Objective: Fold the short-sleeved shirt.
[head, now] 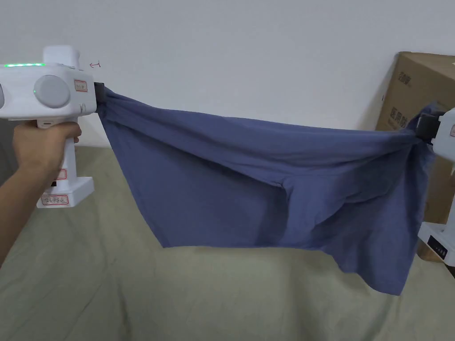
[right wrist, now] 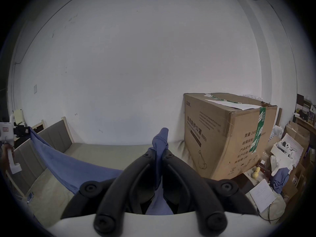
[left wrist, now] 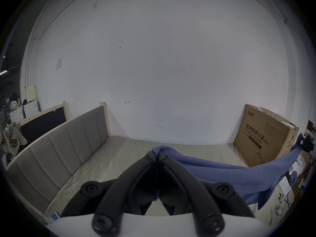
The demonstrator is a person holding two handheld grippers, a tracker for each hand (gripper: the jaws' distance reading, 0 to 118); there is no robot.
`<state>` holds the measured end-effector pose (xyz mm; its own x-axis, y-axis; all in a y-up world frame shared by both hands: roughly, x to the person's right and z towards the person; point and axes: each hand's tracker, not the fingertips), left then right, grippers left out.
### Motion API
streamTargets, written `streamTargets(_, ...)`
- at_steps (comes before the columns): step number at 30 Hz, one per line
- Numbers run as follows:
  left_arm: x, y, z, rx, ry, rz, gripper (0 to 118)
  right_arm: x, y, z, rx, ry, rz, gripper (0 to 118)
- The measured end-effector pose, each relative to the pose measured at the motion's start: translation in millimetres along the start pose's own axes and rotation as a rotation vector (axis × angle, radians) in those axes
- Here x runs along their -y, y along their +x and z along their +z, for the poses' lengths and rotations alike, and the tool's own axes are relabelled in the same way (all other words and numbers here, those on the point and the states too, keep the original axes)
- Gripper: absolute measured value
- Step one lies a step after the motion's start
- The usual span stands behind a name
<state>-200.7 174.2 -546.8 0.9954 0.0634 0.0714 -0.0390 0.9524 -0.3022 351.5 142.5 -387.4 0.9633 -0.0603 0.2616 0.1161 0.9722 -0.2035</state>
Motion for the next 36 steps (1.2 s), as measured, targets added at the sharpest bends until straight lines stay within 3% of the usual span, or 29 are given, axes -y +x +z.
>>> streamTargets(8, 46, -13, -41, -0.048, -0.066, -0.038, 2, 51, -23, -28, -0.011, -0.052, 0.008, 6)
streamTargets(17, 132, -40, -24, -0.048, -0.162, -0.017, 2, 135, -27, -21, -0.006, -0.158, -0.040, 6)
streamTargets(27, 270, -53, 84, -0.035, -0.340, -0.061, 2, 234, -3, 80, 0.045, -0.291, -0.101, 6)
streamTargets(36, 375, -82, 168, -0.057, -0.515, -0.019, 2, 323, 15, 183, 0.104, -0.441, -0.116, 6)
